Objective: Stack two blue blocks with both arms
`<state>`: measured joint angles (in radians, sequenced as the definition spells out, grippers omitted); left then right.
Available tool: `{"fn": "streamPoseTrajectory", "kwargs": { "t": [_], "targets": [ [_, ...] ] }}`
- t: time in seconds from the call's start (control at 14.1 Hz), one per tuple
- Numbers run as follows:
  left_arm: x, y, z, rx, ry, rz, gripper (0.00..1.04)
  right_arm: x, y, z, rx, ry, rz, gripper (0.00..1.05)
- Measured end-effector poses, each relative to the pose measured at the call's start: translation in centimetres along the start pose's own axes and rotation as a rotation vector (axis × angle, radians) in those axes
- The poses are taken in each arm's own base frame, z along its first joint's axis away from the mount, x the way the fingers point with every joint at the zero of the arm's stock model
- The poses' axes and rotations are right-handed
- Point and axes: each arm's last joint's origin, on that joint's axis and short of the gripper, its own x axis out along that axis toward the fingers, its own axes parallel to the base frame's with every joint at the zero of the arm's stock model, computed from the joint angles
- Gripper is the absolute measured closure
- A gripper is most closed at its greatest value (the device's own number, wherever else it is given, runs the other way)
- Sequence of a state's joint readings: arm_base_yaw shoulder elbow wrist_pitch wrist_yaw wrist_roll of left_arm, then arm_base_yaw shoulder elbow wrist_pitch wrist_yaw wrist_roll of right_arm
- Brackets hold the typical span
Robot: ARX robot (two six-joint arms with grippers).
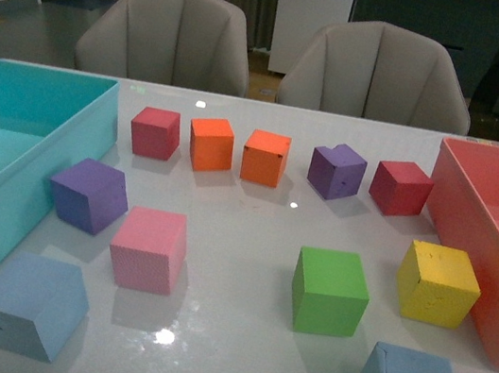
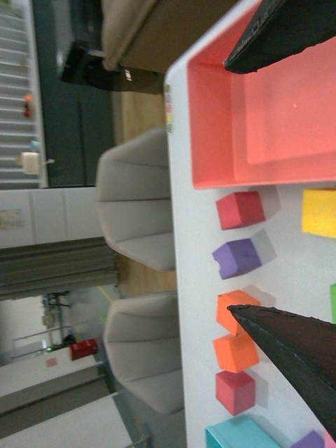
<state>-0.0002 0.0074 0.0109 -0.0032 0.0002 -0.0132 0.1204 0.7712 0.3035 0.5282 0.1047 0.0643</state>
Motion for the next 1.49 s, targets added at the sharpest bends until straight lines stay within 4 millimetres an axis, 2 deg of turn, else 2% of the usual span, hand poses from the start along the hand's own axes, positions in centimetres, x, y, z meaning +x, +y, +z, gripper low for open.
{"fn": "streamPoseTrajectory", "kwargs": {
  "t": [0.07,0.14,0.21,0.64,0.92,1.35,1.42,1.49],
  "targets": [
    [0.0,0.0,0.0,0.000,0.000,0.000,0.07,7.1,2.0,-4.2,0.063,0.363,0.034,0.06],
    [0.0,0.0,0.0,0.000,0.000,0.000,0.07,8.5,3.6,-11.6,0.083,0.689,0.015,0.06],
    [0.0,0.0,0.0,0.000,0.000,0.000,0.07,8.5,4.0,-13.0,0.095,0.742,0.014,0.06],
    [0.0,0.0,0.0,0.000,0.000,0.000,0.07,7.7,6.2,-15.6,0.121,0.840,0.053,0.06],
    [0.0,0.0,0.0,0.000,0.000,0.000,0.07,7.6,6.5,-16.2,0.119,0.854,0.051,0.06],
    [0.0,0.0,0.0,0.000,0.000,0.000,0.07,7.3,6.6,-18.9,0.125,0.903,0.044,0.06],
    [0.0,0.0,0.0,0.000,0.000,0.000,0.07,6.9,6.7,-19.2,0.124,0.911,0.046,0.11],
    [0.0,0.0,0.0,0.000,0.000,0.000,0.07,6.6,6.9,-19.4,0.119,0.912,0.050,0.24]
  ]
}}
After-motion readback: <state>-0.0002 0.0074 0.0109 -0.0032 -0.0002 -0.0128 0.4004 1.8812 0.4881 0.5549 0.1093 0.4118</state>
